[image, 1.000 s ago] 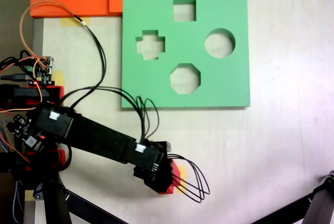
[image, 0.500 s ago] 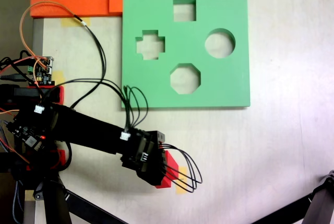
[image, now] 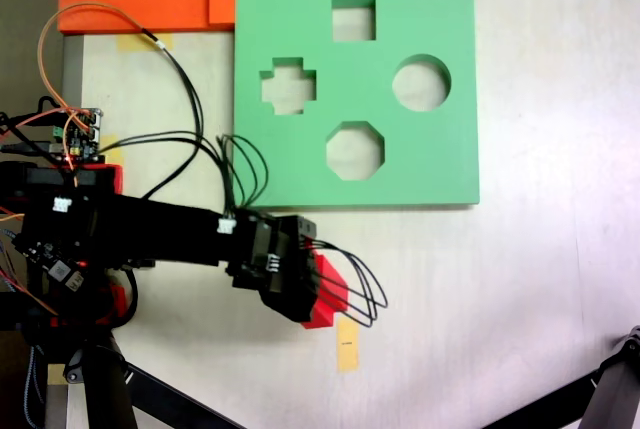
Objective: Put the cross columnar block into the corresponding hole
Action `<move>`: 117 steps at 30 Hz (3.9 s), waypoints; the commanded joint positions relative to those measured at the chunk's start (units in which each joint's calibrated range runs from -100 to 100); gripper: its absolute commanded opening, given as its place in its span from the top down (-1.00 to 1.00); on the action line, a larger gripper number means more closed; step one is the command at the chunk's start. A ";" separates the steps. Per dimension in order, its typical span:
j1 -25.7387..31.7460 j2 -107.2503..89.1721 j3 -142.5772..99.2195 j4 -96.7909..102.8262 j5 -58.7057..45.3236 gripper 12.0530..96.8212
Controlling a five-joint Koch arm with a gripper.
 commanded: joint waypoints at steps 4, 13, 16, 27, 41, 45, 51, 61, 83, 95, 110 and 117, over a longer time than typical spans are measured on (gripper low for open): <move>4.84 -3.71 4.61 -4.11 4.54 0.22; 13.38 -3.71 4.41 -4.02 10.79 0.21; 16.02 -3.43 4.11 -3.83 12.70 0.21; 22.56 -3.71 3.81 -2.96 18.07 0.20; 25.93 -2.60 3.81 14.18 27.01 0.13; 25.93 -1.62 3.81 18.23 28.91 0.13; 26.81 0.62 4.11 23.42 30.23 0.12; 29.55 5.50 4.21 26.89 30.67 0.12; 31.89 7.46 -5.36 26.89 33.75 0.15; 31.45 9.28 -6.86 29.01 33.80 0.14; 28.67 10.81 -6.46 29.68 28.77 0.13; 28.62 13.47 -6.36 31.90 26.72 0.14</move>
